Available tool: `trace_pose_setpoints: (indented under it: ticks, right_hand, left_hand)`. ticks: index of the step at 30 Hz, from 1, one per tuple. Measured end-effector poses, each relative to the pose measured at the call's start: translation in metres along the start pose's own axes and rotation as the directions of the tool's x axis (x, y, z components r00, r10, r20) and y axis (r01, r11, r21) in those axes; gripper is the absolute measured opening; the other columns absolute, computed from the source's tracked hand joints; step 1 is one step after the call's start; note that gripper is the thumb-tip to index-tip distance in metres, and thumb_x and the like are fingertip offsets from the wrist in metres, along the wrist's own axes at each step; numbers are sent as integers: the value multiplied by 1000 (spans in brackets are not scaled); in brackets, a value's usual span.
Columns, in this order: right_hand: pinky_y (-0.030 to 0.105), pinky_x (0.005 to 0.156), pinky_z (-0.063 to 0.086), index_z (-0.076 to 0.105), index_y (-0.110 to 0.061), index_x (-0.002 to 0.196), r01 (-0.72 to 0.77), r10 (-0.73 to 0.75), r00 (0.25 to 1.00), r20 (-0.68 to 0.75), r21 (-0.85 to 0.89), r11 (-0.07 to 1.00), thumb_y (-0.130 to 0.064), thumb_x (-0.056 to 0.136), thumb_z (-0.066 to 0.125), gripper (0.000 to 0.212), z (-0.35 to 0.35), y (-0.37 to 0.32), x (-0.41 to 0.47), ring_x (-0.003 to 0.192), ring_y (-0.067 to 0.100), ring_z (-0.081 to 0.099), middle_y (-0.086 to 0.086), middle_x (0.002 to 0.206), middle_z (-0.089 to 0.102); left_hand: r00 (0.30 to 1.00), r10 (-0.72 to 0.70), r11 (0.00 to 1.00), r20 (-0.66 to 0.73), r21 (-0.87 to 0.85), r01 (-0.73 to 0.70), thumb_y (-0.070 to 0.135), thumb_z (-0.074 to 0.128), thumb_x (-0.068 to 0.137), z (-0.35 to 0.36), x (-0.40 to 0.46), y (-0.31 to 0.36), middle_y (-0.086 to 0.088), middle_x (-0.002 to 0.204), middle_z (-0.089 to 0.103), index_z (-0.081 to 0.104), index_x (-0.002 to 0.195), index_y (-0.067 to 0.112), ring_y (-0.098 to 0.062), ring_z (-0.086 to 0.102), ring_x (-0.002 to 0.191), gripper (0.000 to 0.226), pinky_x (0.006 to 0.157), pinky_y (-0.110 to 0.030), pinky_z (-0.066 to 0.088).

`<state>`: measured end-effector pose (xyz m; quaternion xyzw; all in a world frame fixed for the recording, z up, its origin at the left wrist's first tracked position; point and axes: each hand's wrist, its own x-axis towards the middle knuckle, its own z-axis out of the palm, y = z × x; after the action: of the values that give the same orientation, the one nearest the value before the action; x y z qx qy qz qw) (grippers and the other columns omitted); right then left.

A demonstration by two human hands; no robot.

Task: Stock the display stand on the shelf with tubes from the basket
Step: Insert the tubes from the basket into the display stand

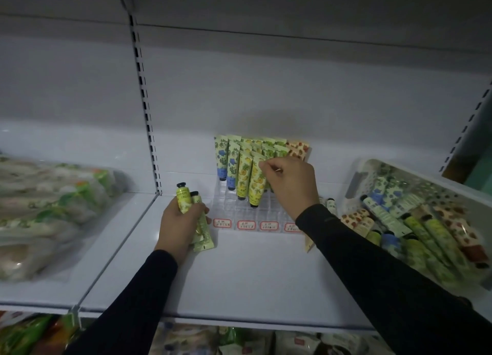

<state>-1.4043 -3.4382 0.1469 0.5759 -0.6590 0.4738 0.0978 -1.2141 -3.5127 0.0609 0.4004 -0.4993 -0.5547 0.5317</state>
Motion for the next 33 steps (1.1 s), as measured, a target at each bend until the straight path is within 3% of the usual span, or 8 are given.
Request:
trace_pose_setpoints:
  ticks: [8, 33]
  right_hand:
    - [19, 64, 43, 75, -6, 81, 1, -1, 1000, 4, -5, 1000, -25, 94, 61, 27, 2, -1, -1, 69, 19, 64, 7, 73, 71]
    - [25, 68, 51, 73, -4, 79, -7, 9, 999, 35, -60, 998, -22, 93, 60, 27, 4, -5, 2, 71, 19, 65, 6, 75, 71]
  left_hand:
    - [1000, -4, 1000, 14, -6, 4, 2, 58, 89, 0, 0, 0, -10, 80, 68, 61, 96, 6, -20, 65, 63, 8, 56, -33, 53]
    - [1000, -7, 1000, 23, 9, 7, 2, 58, 89, 1, 1, -1, -12, 83, 67, 60, 92, 8, -22, 65, 64, 7, 60, -34, 53]
